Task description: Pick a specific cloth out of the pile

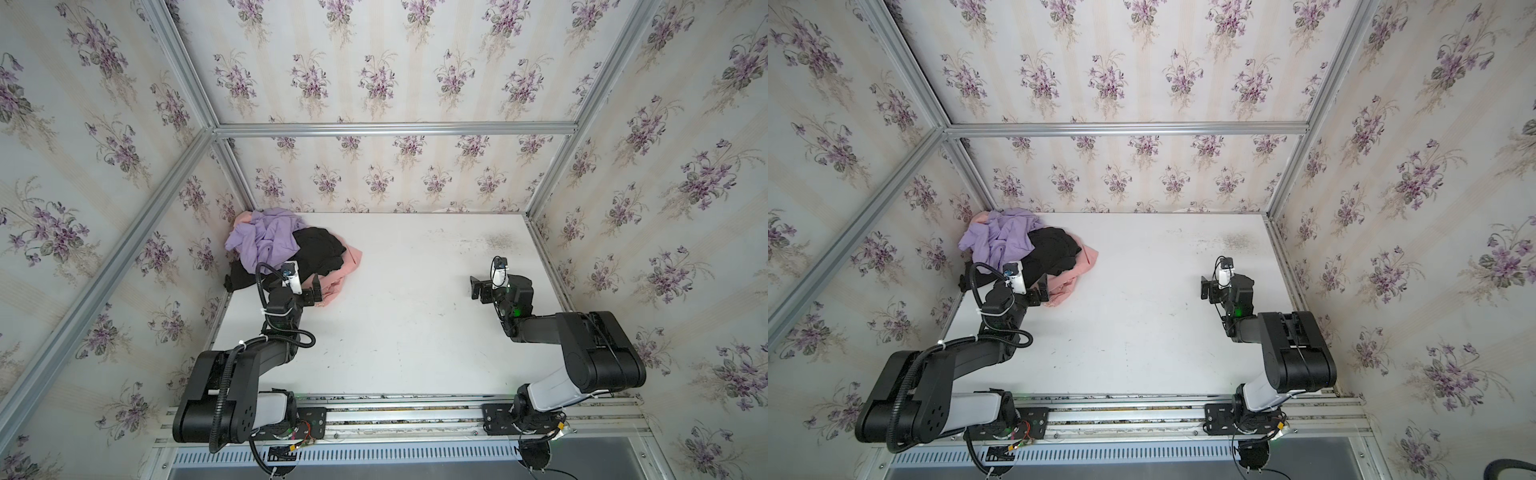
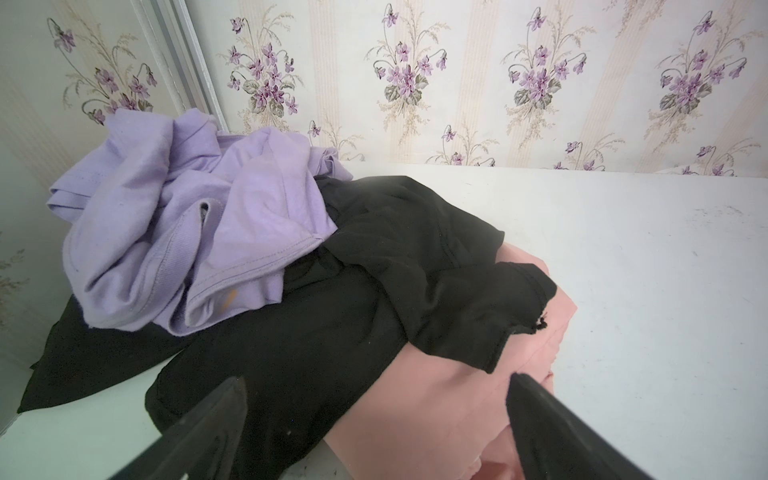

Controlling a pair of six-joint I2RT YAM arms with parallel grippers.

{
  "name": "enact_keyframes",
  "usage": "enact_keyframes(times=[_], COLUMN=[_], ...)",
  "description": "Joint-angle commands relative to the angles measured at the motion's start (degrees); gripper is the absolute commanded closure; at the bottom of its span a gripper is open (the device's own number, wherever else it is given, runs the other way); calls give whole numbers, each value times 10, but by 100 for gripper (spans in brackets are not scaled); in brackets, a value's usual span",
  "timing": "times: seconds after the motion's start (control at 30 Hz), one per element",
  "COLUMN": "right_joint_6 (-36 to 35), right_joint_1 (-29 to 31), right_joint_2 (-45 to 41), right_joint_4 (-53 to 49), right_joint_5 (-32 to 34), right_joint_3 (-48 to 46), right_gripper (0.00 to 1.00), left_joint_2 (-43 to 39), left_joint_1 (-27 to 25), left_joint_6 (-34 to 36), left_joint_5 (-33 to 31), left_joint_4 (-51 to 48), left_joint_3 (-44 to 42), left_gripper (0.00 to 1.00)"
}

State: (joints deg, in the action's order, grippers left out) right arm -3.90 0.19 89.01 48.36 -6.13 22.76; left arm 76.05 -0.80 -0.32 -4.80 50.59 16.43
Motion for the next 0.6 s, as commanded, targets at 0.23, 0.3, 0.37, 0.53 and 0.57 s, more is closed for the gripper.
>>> enact_keyframes(times=[0.23, 0.3, 0.37, 0.53, 0.57], right_joint_6=[1, 1, 2, 3, 3], right_joint_1=[-2, -2, -4, -4, -4], right_joint_2=[-2, -2, -3, -4, -5], right_joint_4=[21, 22, 26, 28, 28], right_joint_5=[-6, -7, -10, -12, -12], right_joint_3=[0, 0, -3, -5, -6], right_gripper=[0, 0, 0, 0, 0], left_joint_2=[-2, -2, -3, -5, -5], left_joint_1=[0, 0, 1, 11, 13], left_joint_6=[5, 5, 4, 0, -1], left_joint_5=[4, 4, 5, 26, 30], left_joint_4=[20, 20, 23, 33, 34], left_joint_3=[3, 2, 1, -6, -7], left_gripper=[0, 0, 0, 0, 0])
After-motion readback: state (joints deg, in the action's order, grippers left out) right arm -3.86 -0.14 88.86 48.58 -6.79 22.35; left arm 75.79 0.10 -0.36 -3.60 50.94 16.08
